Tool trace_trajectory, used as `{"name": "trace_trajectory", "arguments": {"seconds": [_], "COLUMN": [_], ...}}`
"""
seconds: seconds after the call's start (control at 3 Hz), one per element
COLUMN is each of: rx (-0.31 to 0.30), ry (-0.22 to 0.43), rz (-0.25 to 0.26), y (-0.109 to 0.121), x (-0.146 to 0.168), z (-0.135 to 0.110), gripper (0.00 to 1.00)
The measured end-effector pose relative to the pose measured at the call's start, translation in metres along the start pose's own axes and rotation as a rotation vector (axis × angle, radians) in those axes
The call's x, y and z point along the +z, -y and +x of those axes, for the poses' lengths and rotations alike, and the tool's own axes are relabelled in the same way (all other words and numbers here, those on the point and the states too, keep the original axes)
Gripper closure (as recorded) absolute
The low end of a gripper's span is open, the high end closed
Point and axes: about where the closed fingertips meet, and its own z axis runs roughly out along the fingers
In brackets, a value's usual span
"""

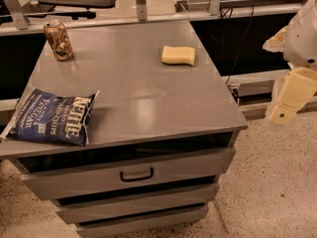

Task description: Knock orange can over

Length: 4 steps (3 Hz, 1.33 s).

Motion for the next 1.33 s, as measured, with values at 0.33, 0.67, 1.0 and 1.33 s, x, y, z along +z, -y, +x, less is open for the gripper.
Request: {"name": "trace_trajectory", "arguments": {"seconds": [0.33, 0.67, 1.0, 1.33], "rx": [-0.003, -0.001, 0.014, 0.014], "ry": [0.101, 0.218, 0.349, 0.349], "rz": [0.001, -0.008, 0.013, 0.013], "y": [0.034, 0.063, 0.092, 0.092], "x": [0.032, 0.075, 0.103, 0.103], "z": [-0.039, -0.089, -0.15, -0.15], "gripper": [0.0, 0.0, 0.0, 0.0]}}
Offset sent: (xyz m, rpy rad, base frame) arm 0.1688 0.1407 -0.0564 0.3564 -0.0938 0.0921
